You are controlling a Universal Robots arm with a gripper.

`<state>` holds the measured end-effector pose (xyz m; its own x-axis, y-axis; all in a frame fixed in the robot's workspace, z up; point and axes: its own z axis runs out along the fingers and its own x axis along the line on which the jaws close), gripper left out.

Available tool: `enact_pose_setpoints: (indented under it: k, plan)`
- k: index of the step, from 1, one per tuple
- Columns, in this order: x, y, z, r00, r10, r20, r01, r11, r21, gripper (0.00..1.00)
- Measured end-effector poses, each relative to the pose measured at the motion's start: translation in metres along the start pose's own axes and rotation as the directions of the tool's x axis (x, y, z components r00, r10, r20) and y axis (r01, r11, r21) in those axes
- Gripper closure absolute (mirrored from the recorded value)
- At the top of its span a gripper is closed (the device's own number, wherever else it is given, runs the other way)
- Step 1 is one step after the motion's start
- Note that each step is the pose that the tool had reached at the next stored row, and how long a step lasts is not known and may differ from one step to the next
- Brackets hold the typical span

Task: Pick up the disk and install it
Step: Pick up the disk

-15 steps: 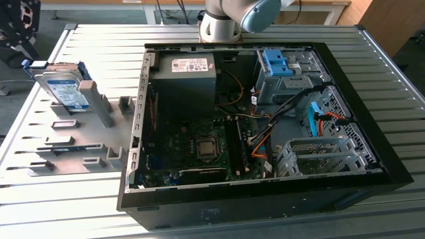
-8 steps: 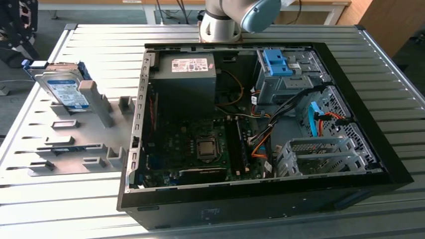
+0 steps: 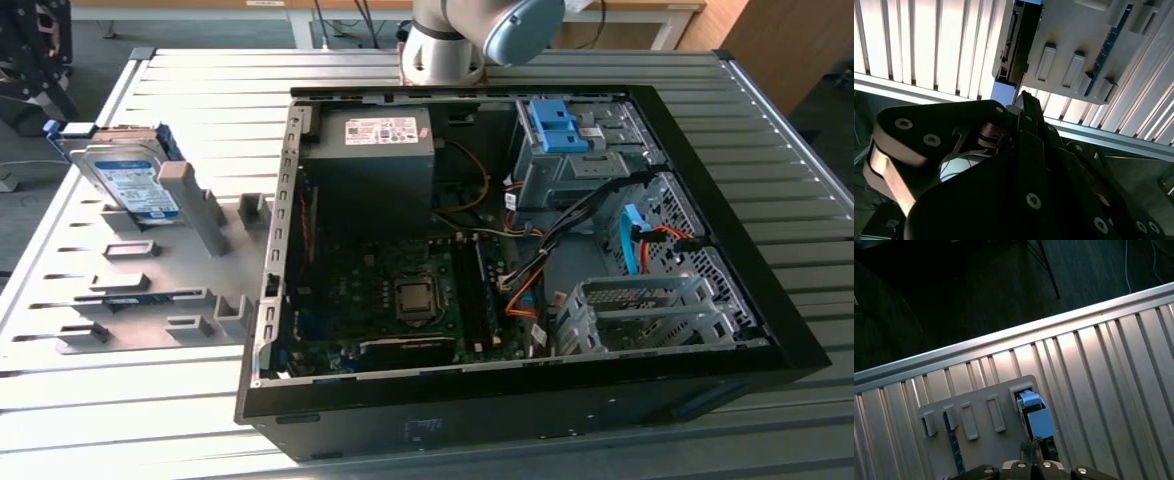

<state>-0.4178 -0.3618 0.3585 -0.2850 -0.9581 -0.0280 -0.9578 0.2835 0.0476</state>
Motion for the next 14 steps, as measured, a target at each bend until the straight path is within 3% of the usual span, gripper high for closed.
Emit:
enact_pose_setpoints:
  k: [6, 14]
  plan:
    - [0.0001, 0.0, 0.0005, 0.9985, -0.054, -0.0019, 0.054, 0.9985, -0.0001, 0.89]
    - [0.0001, 0.0, 0.0005, 0.9983, -0.058, -0.0022, 0.058, 0.9983, -0.0002, 0.89]
